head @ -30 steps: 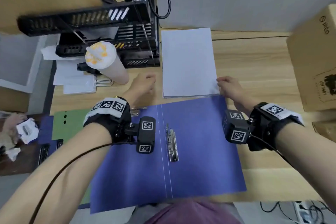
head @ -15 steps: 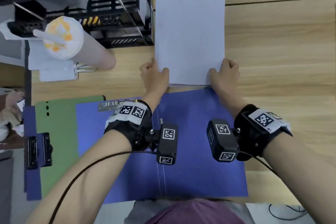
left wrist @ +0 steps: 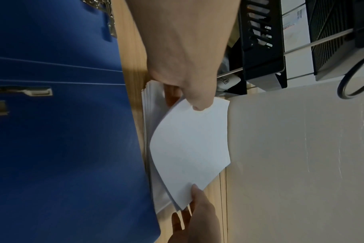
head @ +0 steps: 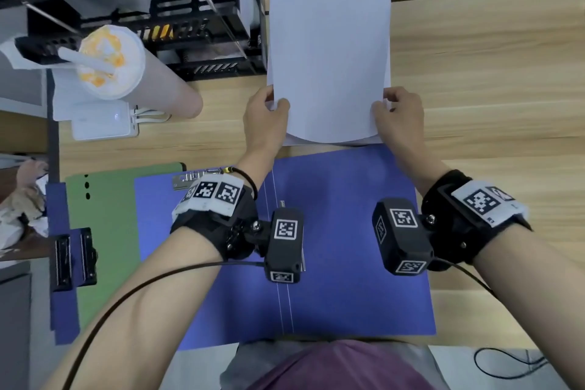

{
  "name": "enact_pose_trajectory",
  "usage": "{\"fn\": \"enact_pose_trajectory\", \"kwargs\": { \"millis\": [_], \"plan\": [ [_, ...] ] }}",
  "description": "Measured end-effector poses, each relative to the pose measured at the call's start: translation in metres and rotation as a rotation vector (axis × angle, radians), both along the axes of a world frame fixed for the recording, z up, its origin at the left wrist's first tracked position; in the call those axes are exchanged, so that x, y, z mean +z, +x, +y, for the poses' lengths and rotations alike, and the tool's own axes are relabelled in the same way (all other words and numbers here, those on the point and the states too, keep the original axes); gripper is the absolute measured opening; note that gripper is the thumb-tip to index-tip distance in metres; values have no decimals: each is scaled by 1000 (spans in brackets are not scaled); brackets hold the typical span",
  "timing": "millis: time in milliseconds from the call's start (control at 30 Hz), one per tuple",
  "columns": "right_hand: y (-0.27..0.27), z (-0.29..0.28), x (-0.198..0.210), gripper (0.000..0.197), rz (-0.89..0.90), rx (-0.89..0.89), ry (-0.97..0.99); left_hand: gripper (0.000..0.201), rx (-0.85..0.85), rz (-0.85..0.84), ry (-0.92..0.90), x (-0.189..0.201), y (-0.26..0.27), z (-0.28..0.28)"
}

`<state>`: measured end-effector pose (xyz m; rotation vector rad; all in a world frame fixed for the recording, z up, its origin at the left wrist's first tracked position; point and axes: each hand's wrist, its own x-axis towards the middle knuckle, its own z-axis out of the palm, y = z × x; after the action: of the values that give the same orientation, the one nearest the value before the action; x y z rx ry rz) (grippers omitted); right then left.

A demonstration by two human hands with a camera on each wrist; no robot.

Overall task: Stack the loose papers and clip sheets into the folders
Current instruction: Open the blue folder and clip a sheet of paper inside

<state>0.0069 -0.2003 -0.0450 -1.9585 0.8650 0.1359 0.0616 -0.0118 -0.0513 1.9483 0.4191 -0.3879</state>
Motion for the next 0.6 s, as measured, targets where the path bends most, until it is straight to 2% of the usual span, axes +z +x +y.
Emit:
{"fn": "enact_pose_trajectory", "kwargs": {
  "millis": [133, 233, 300, 433, 533, 600],
  "plan": [
    [9, 3, 6, 34, 65, 56, 132, 37, -150, 175, -68, 3, 3, -3],
    [9, 4, 11, 44, 97, 95, 369, 44, -223, 233, -80, 8, 1, -1],
    [8, 1, 22, 45, 53, 33, 432, 46, -189, 204, -83, 12, -1, 4],
    [-8, -13, 45, 38, -70, -74, 441, 65, -48, 114, -97, 24, 1, 21],
    [-34, -20, 56, 33, -129, -73, 481, 59, -116, 183, -328, 43, 0, 30],
    [-59, -14, 61, 27, -112, -45, 518, 44, -208, 187, -428, 57, -8, 33]
  ]
}}
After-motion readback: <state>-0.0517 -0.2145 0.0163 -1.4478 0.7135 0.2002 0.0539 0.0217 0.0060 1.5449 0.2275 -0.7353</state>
